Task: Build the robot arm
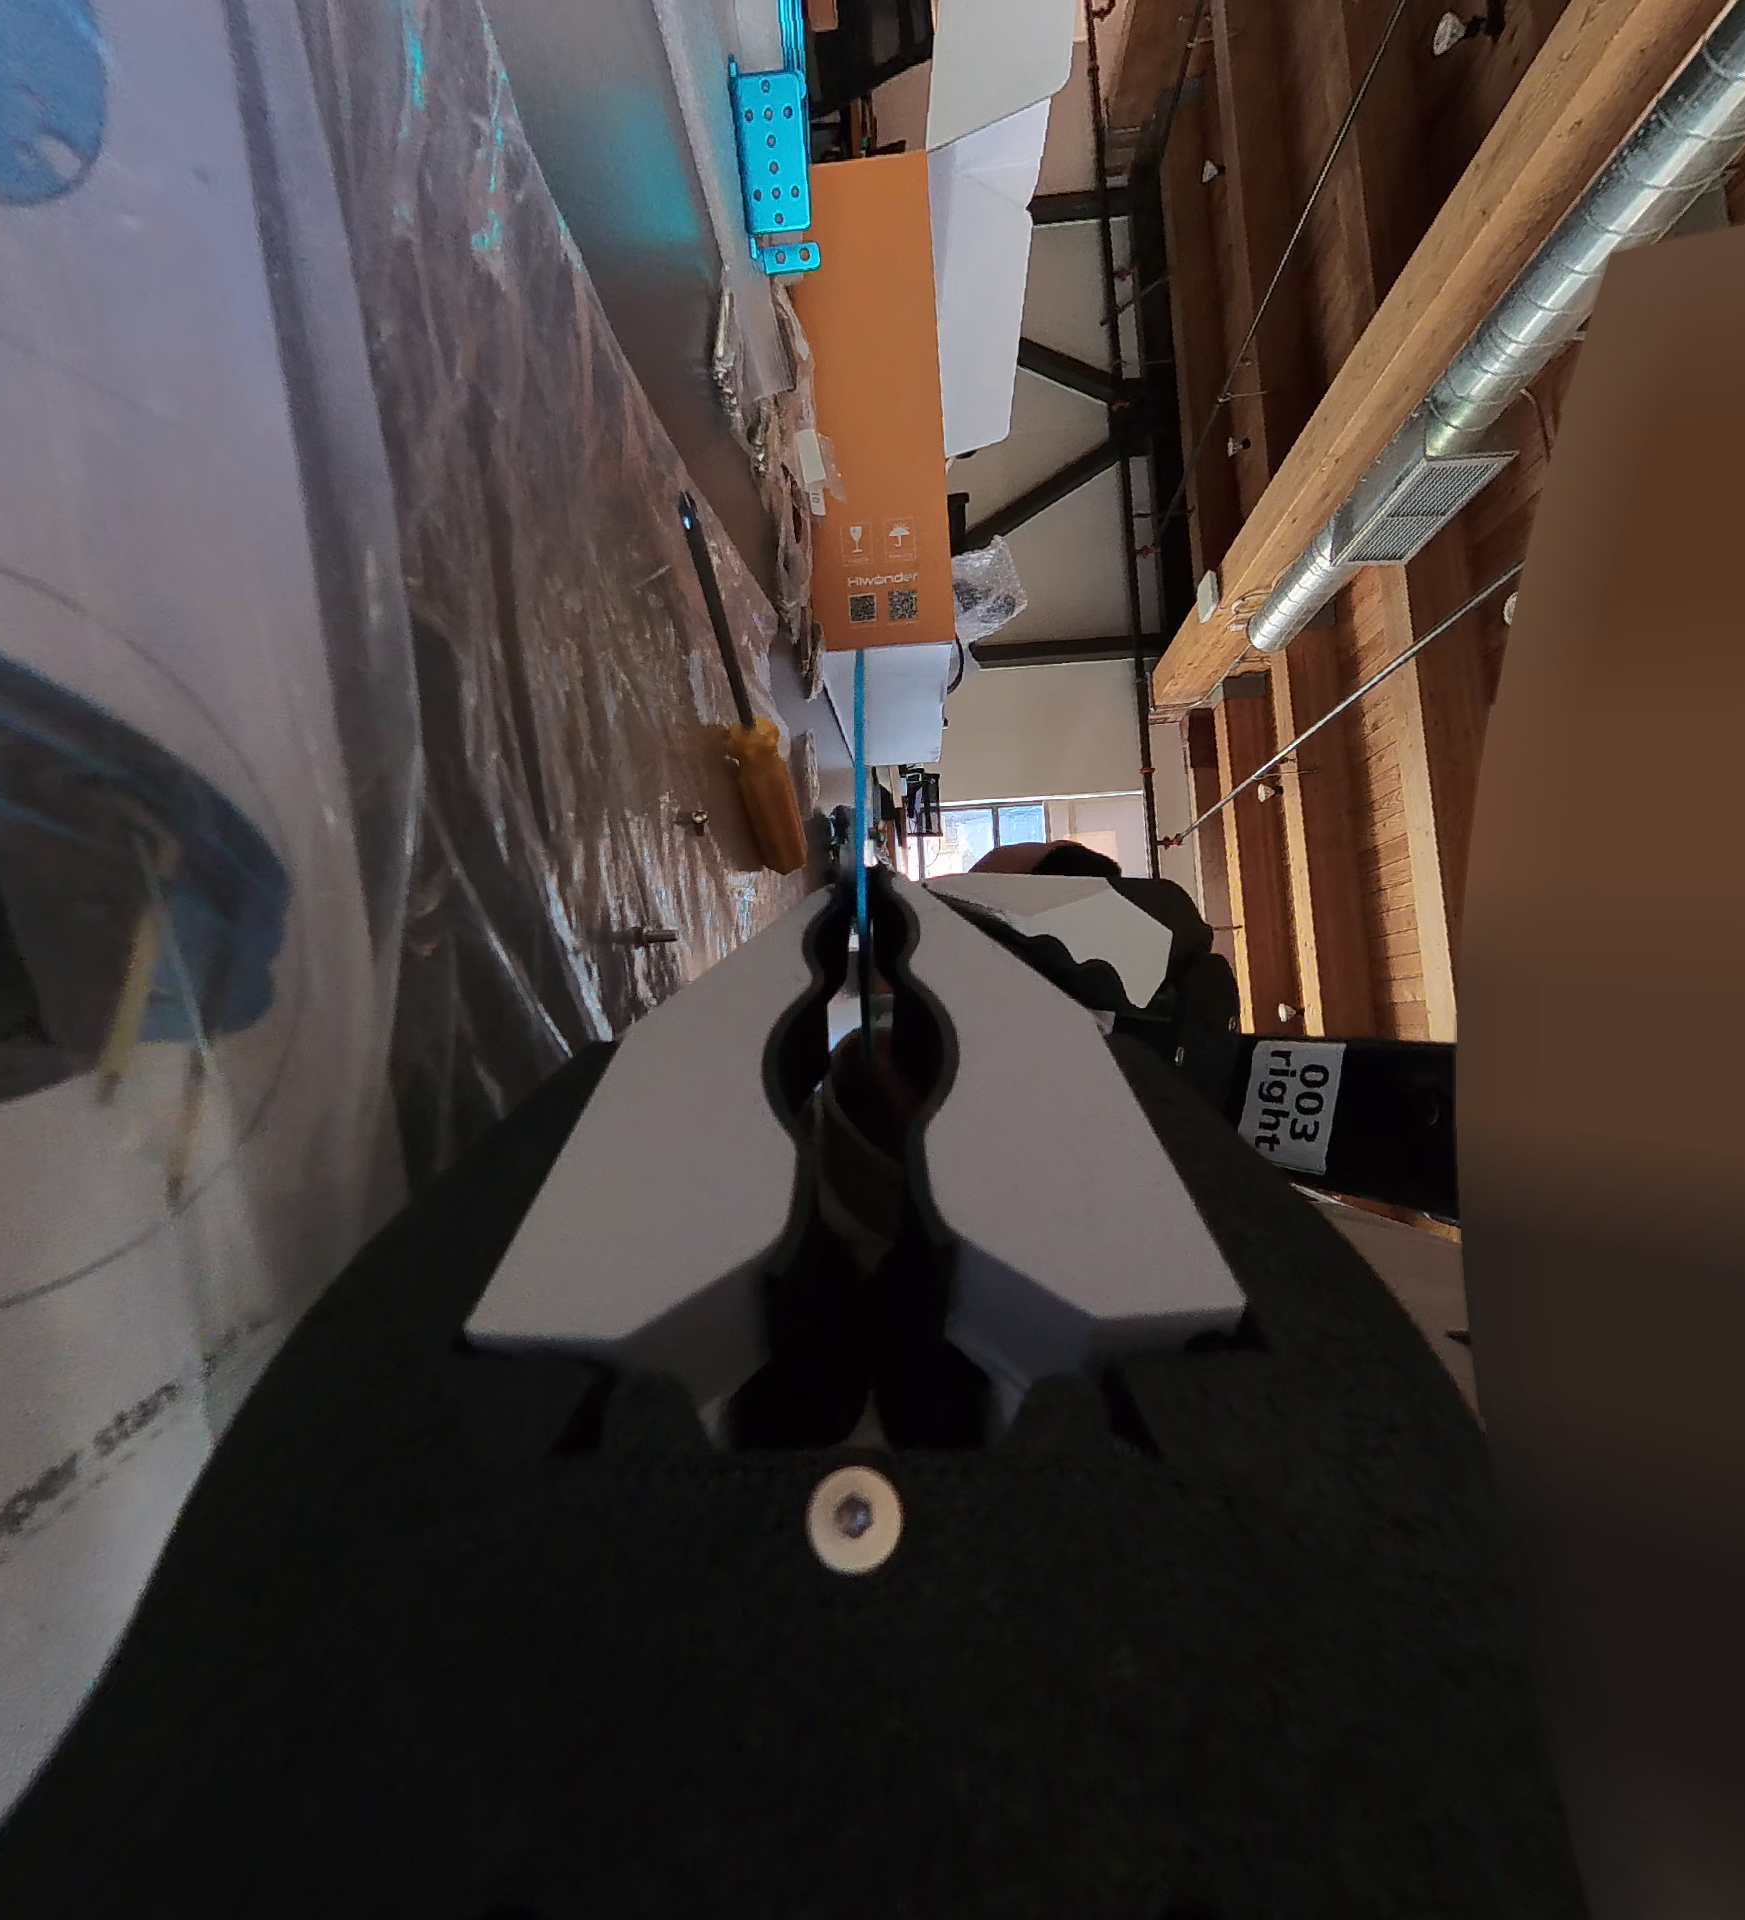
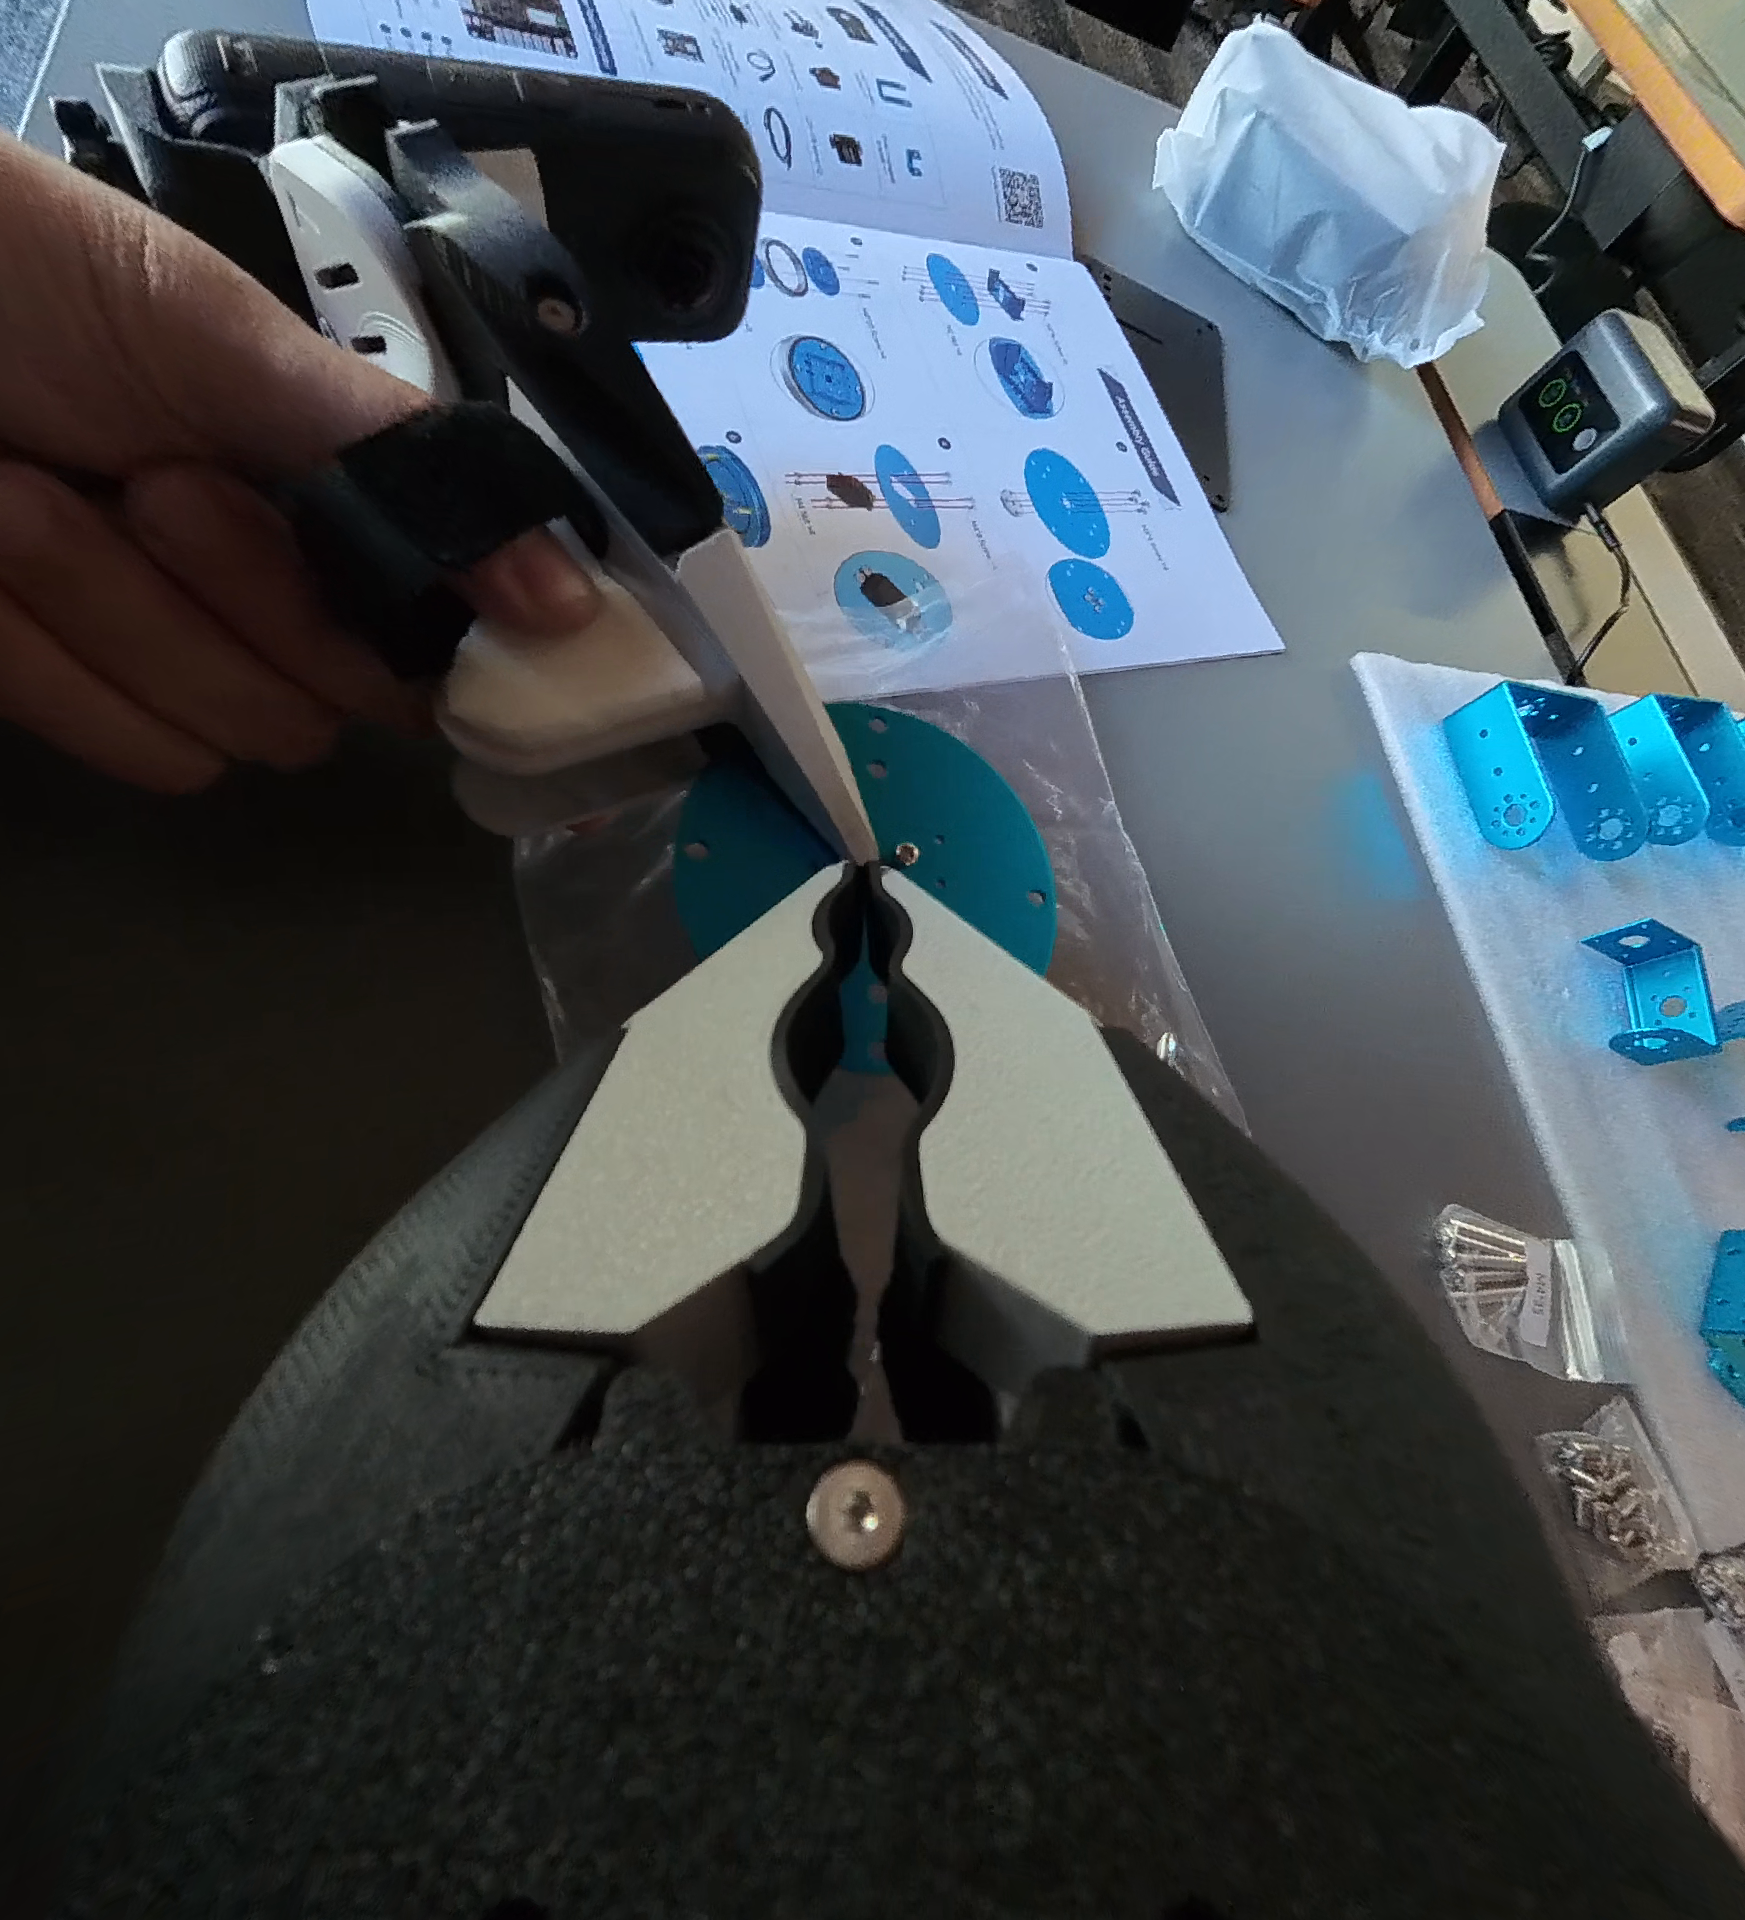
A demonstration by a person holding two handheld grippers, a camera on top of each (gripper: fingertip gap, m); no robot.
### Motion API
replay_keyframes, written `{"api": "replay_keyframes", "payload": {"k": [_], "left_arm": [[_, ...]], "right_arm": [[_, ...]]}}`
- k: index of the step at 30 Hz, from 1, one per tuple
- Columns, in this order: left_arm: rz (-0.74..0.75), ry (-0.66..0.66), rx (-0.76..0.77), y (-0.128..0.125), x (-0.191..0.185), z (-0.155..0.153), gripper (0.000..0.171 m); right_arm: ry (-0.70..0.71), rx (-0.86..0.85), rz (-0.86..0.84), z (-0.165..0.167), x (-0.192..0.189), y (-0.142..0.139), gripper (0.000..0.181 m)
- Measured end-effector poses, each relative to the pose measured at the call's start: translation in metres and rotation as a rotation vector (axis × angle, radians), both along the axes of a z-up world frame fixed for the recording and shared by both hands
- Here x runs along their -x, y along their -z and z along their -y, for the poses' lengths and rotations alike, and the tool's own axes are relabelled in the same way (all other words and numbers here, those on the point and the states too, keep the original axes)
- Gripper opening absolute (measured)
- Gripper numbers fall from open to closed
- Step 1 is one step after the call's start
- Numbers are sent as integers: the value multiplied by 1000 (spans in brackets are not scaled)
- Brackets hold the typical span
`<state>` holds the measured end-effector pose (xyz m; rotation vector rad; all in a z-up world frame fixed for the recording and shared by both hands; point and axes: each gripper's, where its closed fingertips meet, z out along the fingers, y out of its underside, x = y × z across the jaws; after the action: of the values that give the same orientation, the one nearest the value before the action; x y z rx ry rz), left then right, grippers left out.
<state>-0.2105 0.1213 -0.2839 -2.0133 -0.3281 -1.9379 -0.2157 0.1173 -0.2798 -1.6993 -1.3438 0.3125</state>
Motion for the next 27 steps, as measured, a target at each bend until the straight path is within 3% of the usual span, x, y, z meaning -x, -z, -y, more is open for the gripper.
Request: {"api": "replay_keyframes", "payload": {"k": [17, 27], "left_arm": [[36, 4, 1, -5, -1, 0, 4], [55, -5, -7, -9, 1, 0, 4]], "right_arm": [[17, 84, -100, -1, 1, -6, 0], [-24, 229, -257, 1, 1, -14, 21]]}}
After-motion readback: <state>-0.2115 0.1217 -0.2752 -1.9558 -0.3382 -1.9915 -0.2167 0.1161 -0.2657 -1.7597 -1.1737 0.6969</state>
